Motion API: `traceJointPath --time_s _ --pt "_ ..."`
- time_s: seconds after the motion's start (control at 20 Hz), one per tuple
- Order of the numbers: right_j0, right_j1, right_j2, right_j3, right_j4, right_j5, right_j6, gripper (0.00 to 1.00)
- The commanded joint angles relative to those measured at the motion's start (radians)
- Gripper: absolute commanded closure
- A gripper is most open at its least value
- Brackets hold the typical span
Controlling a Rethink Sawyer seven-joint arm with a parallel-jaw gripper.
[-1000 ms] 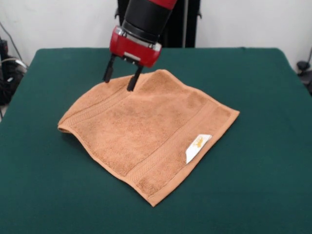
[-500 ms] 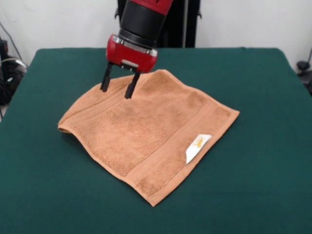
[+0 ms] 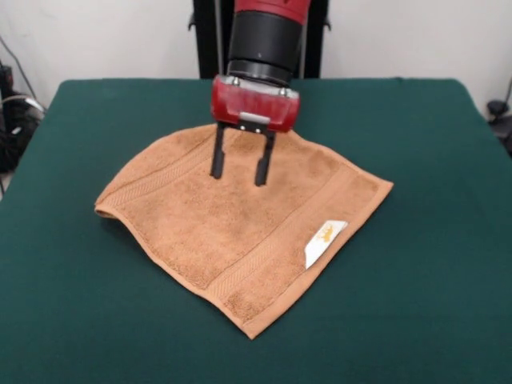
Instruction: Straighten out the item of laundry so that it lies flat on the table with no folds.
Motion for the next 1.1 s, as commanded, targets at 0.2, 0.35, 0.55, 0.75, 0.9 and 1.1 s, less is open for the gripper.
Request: traceJointPath --time_s 0.2,0.35,0.55,0.75,0.9,1.1 --pt "-0.037 0.123 -0.091 -0.027 0.199 -0.216 -0.099 0.0" --pt "-0.076 0.167 -0.059 -0.072 0.149 -0.222 -0.103 0.0" --pt "-0.155 0.195 0.043 -0.142 -0.037 -0.119 -0.036 0.0" --pt "-0.178 0.201 0.08 -0.166 -0.132 -0.079 -0.002 0.0" --pt "-0.165 0.243 0.042 -0.177 -0.056 -0.109 -0.046 0.0" --pt "-0.145 0.28 0.003 -0.177 0.034 -0.164 -0.09 0.0"
